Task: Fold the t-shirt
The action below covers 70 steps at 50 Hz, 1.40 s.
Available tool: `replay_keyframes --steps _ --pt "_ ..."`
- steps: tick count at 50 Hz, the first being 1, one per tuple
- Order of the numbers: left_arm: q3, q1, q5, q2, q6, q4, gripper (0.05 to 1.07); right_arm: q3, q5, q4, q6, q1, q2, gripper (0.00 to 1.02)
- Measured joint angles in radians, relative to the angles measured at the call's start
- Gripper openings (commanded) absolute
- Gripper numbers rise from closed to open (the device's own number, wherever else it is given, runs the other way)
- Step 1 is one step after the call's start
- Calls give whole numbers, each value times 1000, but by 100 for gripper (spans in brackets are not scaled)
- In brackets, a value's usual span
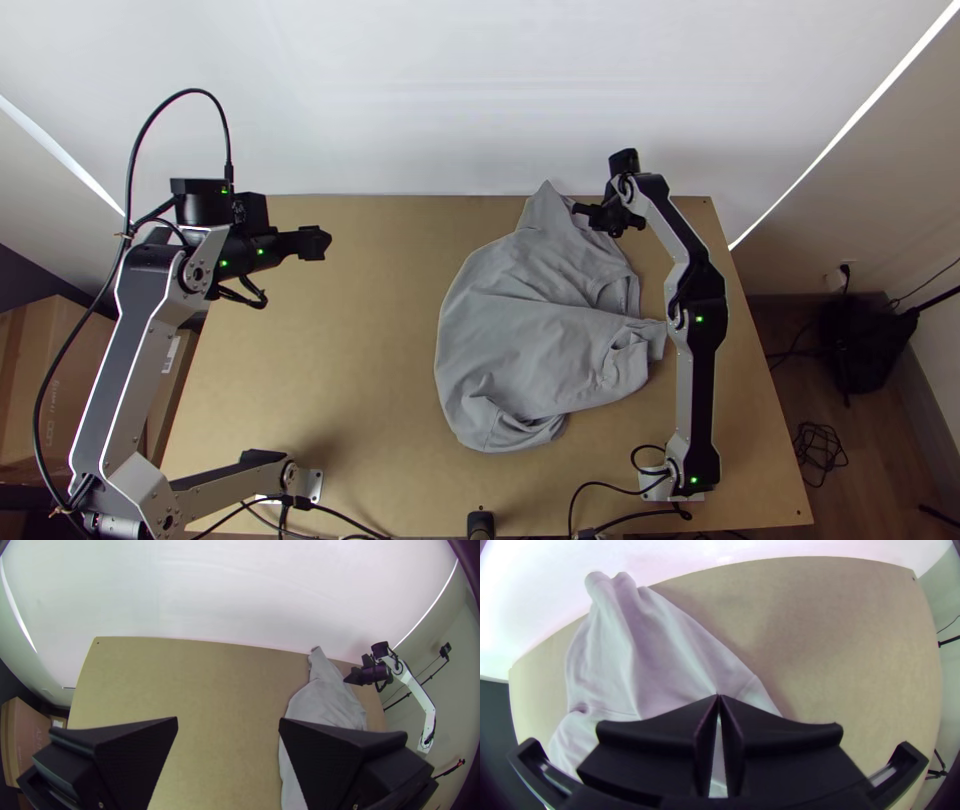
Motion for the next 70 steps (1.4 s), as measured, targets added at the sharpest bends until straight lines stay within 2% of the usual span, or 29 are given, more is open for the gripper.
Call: replay_keyframes --steps 7,19,30,47,58,70 --pt "-15 -31 0 20 5 -46 102 -58 26 -5 0 2 -53 3" --pt "-35 -137 1 129 39 -53 102 -212 43 -15 -4 -44 -295 3" --pt "-34 -208 1 246 46 45 102 -357 68 -14 -11 -77 -499 3" --pt "-13 -351 52 476 40 180 102 -536 104 -12 -16 -79 -653 3" --pt "7 -401 68 600 34 236 101 -576 131 -3 -15 -57 -716 3" --pt "10 -417 68 663 34 274 101 -576 131 8 -10 -16 -770 3"
